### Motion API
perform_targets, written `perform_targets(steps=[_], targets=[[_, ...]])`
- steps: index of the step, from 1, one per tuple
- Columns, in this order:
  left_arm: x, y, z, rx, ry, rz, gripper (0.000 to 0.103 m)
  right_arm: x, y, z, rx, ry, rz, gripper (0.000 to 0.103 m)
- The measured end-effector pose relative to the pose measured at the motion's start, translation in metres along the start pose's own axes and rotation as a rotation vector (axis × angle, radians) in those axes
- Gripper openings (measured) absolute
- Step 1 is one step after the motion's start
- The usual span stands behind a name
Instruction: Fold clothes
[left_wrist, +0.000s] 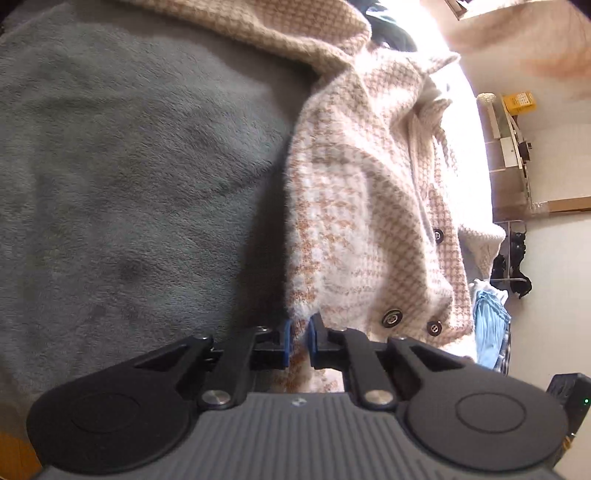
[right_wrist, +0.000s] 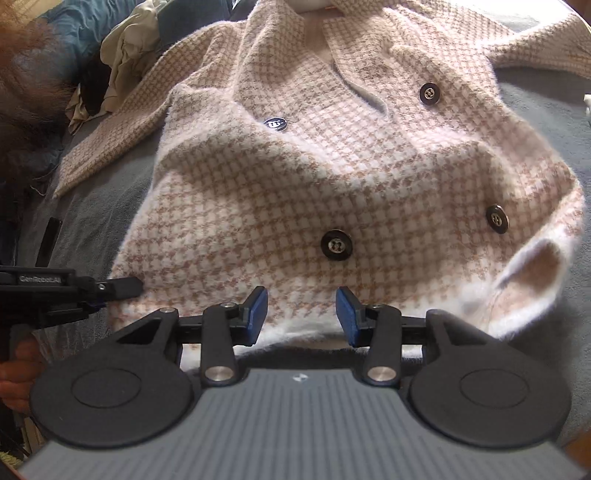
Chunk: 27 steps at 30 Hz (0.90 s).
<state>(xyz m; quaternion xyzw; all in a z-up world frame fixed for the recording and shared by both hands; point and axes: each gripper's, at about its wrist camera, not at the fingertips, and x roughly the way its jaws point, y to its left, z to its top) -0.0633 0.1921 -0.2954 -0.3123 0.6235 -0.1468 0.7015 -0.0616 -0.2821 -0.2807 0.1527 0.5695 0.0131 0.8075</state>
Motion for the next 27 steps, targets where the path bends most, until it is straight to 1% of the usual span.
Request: perform_targets(steps=[1,3,4,5,7,10,11,12,13,14,16,17,19,22,25,27], targets=[[0.004,0.009,0.0,0.001,0.013,0.027,0.009,0.001,-0.003,0.0,0.009,-0.004,-0.004,0.04],[0.026,0.022,0.004,0.007,0.055,0.097,0.008,0.002,-0.008,0.002,0.025,-0.017,-0.006,0.04],[0.035,0.026,0.004,0.005,0.065,0.117,0.008,0.003,-0.009,0.006,0.031,-0.031,0.0,0.04],[0.038,0.029,0.003,0.001,0.064,0.123,0.008,0.005,-0.008,0.011,0.029,-0.048,0.007,0.04],[0.044,0.032,0.0,0.0,0.059,0.136,0.008,0.009,0.001,0.031,-0.017,-0.092,0.014,0.04],[0.044,0.029,-0.003,0.019,0.039,0.151,0.009,0.02,0.018,0.074,-0.103,-0.177,0.031,0.04],[0.044,0.029,-0.004,0.015,0.037,0.155,0.009,0.028,0.019,0.092,-0.108,-0.2,0.038,0.043],[0.045,0.029,-0.005,0.011,0.034,0.159,0.01,0.036,0.019,0.112,-0.104,-0.218,0.044,0.046],[0.045,0.029,-0.006,0.006,0.031,0.161,0.011,0.044,0.019,0.131,-0.1,-0.236,0.049,0.053],[0.046,0.03,-0.006,-0.002,0.028,0.161,0.012,0.055,0.017,0.152,-0.085,-0.248,0.064,0.057],[0.046,0.031,-0.006,-0.015,0.023,0.158,0.013,0.078,0.009,0.195,-0.041,-0.258,0.107,0.061],[0.046,0.032,-0.006,-0.02,0.019,0.155,0.013,0.091,0.004,0.216,-0.015,-0.259,0.12,0.064],[0.045,0.032,-0.006,-0.024,0.012,0.151,0.013,0.117,-0.005,0.254,0.036,-0.24,0.143,0.066],[0.044,0.03,-0.007,-0.012,0.001,0.154,0.013,0.152,-0.014,0.298,0.1,-0.188,0.17,0.068],[0.045,0.028,-0.006,-0.008,-0.005,0.156,0.013,0.178,-0.015,0.325,0.127,-0.152,0.199,0.071],[0.046,0.03,-0.004,-0.031,-0.004,0.148,0.013,0.191,-0.014,0.334,0.13,-0.122,0.205,0.072]])
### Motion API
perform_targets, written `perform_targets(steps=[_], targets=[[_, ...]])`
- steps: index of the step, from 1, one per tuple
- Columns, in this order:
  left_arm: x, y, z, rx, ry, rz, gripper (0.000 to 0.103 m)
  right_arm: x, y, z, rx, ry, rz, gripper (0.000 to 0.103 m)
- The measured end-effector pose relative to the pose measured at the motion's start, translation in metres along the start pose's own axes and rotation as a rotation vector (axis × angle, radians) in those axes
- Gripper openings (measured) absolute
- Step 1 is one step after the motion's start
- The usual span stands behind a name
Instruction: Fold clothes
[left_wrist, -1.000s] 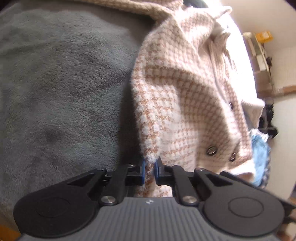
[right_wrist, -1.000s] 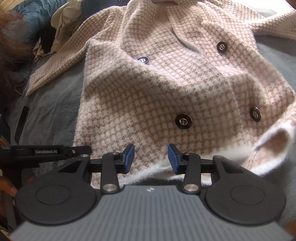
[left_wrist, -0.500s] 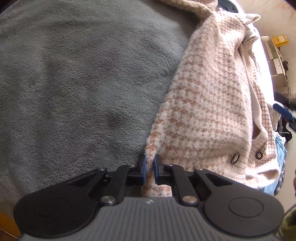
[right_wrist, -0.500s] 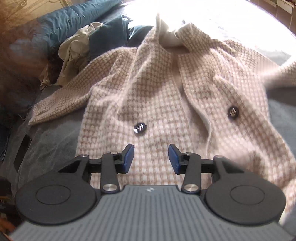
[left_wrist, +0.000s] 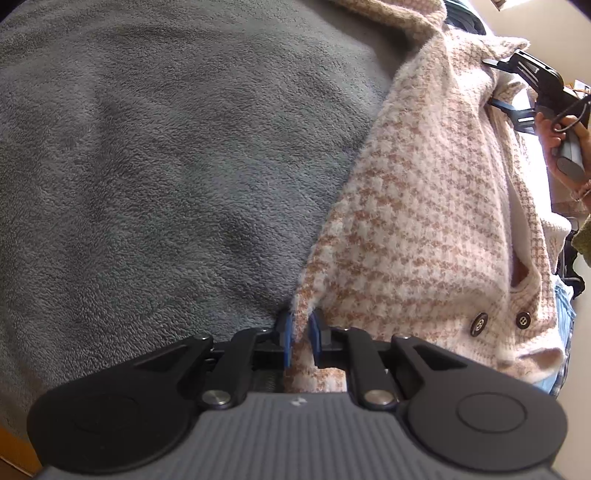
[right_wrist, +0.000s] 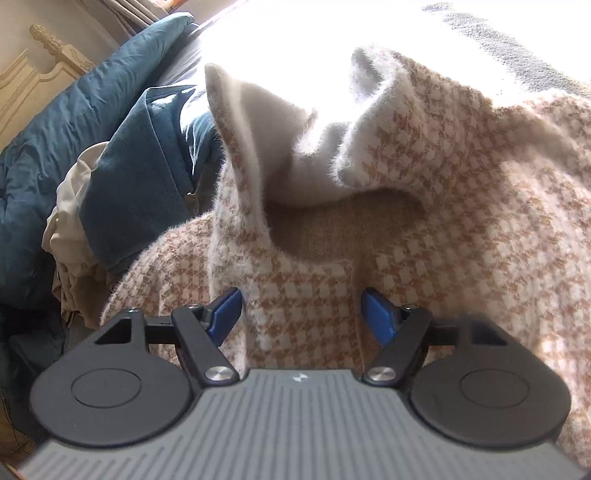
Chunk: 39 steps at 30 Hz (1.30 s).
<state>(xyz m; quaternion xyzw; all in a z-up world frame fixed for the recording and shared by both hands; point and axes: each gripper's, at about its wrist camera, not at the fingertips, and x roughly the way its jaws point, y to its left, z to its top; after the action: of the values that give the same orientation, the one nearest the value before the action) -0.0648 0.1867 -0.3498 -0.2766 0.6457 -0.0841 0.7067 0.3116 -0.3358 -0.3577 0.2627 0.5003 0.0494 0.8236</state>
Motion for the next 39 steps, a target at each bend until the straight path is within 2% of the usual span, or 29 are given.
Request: perform_targets(steps=[1,3,4,5,8,11,12,15,16,19,21,23,25,26,29,32,35,37,38,39], targets=[[0.0,0.001,0.001,-0.013,0.002,-0.005,0.013,0.006,0.001,0.001,-0.008,0.016,0.0,0.071],[0.001,0.001,0.003,-0.027,0.004,-0.01,0.013,0.014,0.006,-0.001,-0.058,0.039,-0.031,0.059],[0.0,0.0,0.004,-0.028,0.004,-0.009,0.013,0.016,0.01,-0.003,-0.097,0.048,-0.056,0.035],[-0.001,-0.001,0.004,-0.027,0.005,-0.008,0.013,0.016,0.016,-0.007,-0.141,0.045,-0.081,0.018],[-0.002,-0.006,0.008,-0.017,0.009,0.003,0.013,0.005,0.038,-0.019,-0.274,-0.018,-0.169,0.011],[-0.003,-0.011,0.011,-0.005,0.011,0.012,0.013,-0.01,0.055,-0.025,-0.392,-0.157,-0.298,0.01],[-0.003,-0.012,0.012,-0.003,0.012,0.014,0.013,-0.009,0.055,-0.025,-0.404,-0.172,-0.313,0.01],[-0.004,-0.014,0.015,0.003,0.013,0.013,0.014,0.013,0.045,-0.02,-0.376,-0.137,-0.339,0.014],[-0.005,-0.015,0.016,0.006,0.015,0.013,0.014,0.023,0.039,-0.02,-0.372,-0.11,-0.349,0.026],[-0.006,-0.019,0.022,0.012,0.025,0.012,0.014,0.026,0.026,-0.019,-0.341,-0.102,-0.317,0.034],[-0.008,-0.02,0.024,0.011,0.029,0.005,0.014,0.002,0.027,-0.019,-0.308,-0.109,-0.304,0.038],[-0.01,-0.02,0.027,0.003,0.031,-0.007,0.014,-0.029,0.033,-0.028,-0.319,-0.153,-0.321,0.052],[-0.012,-0.023,0.029,0.01,0.028,-0.01,0.014,-0.064,0.043,-0.044,-0.364,-0.203,-0.308,0.053],[-0.012,-0.025,0.029,0.018,0.023,-0.005,0.014,-0.072,0.053,-0.054,-0.41,-0.193,-0.266,0.053],[-0.012,-0.034,0.029,0.033,0.006,0.018,0.015,-0.079,0.092,-0.088,-0.594,-0.085,-0.096,0.05],[-0.011,-0.042,0.03,0.039,-0.013,0.039,0.015,-0.049,0.146,-0.13,-0.813,0.003,-0.009,0.044],[-0.012,-0.05,0.03,0.047,-0.033,0.053,0.015,-0.014,0.195,-0.177,-1.129,0.008,-0.045,0.049],[-0.012,-0.056,0.029,0.058,-0.049,0.068,0.015,0.019,0.214,-0.206,-1.379,0.023,-0.127,0.049],[-0.013,-0.059,0.029,0.064,-0.058,0.077,0.015,0.036,0.217,-0.218,-1.497,0.023,-0.18,0.044],[-0.014,-0.062,0.028,0.071,-0.066,0.085,0.015,0.048,0.218,-0.226,-1.577,-0.001,-0.228,0.034]])
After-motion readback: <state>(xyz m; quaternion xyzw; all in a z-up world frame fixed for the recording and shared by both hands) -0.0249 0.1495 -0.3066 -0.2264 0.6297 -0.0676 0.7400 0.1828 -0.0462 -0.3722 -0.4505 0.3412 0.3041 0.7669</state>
